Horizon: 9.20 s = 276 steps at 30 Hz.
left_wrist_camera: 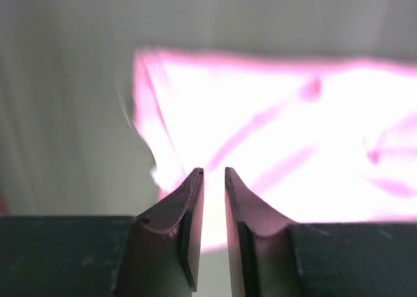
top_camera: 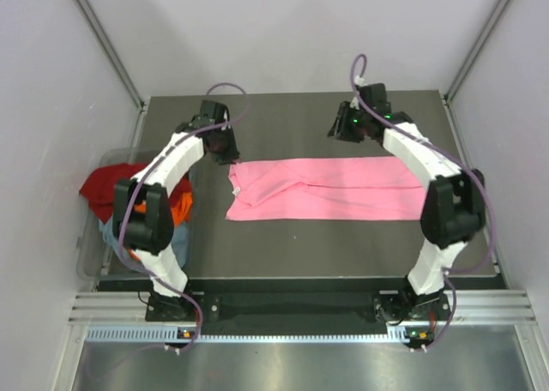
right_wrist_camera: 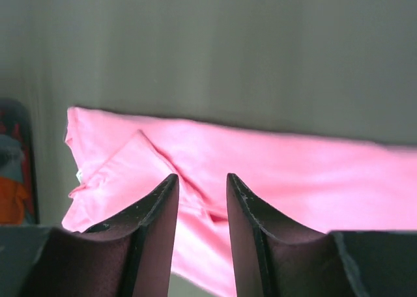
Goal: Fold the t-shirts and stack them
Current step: Fold the tshirt
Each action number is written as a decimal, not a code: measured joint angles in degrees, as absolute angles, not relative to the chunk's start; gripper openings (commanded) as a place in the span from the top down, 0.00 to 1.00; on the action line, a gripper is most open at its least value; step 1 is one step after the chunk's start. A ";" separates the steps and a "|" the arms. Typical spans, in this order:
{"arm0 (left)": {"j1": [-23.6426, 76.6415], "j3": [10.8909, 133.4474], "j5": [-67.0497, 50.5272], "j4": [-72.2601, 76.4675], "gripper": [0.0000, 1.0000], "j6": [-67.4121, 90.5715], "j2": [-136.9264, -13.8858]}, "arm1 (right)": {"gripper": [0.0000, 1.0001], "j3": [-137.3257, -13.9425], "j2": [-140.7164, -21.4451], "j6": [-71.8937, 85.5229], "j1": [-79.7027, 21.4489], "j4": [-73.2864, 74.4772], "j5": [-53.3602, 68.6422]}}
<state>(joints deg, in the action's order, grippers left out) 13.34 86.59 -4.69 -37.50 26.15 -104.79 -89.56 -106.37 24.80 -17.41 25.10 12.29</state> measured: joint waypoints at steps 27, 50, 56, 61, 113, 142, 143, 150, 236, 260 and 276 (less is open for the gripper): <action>22.55 41.76 1.78 -20.38 1.00 41.69 -72.53 | 0.65 -59.88 -80.90 30.46 -4.71 28.80 10.76; 22.87 44.58 8.67 -23.38 0.83 39.77 -83.13 | 0.64 -57.41 -81.28 30.50 -4.71 24.95 15.94; 22.87 50.78 11.11 -27.88 0.79 36.45 -77.87 | 0.63 -56.16 -79.07 29.21 -4.71 24.32 17.76; 22.87 49.74 11.14 -28.64 0.77 35.81 -75.22 | 0.63 -54.28 -78.15 28.93 -4.71 23.38 18.76; 23.42 61.30 14.63 -40.38 0.61 34.74 -94.37 | 0.59 -54.87 -81.54 28.03 -4.71 19.75 20.47; 13.85 90.94 3.40 -32.32 0.61 22.79 -120.03 | 0.58 -54.87 -81.25 27.51 -4.71 18.00 23.00; 13.80 91.02 3.77 -32.27 0.62 22.70 -120.27 | 0.58 -54.87 -81.25 27.51 -4.71 17.98 23.00; 13.85 91.24 5.37 -31.40 0.69 22.22 -121.30 | 0.57 -54.89 -81.41 27.53 -4.71 17.65 23.00; 12.73 98.21 13.47 -23.75 1.00 19.55 -127.50 | 0.57 -55.40 -76.99 30.24 -4.73 14.02 19.55; 12.58 99.74 11.79 -29.32 1.00 17.78 -127.24 | 0.56 -55.61 -75.68 29.91 -4.75 16.36 19.29; 12.75 102.19 13.37 -32.97 0.73 17.43 -126.56 | 0.56 -55.61 -75.66 29.87 -4.75 16.38 19.25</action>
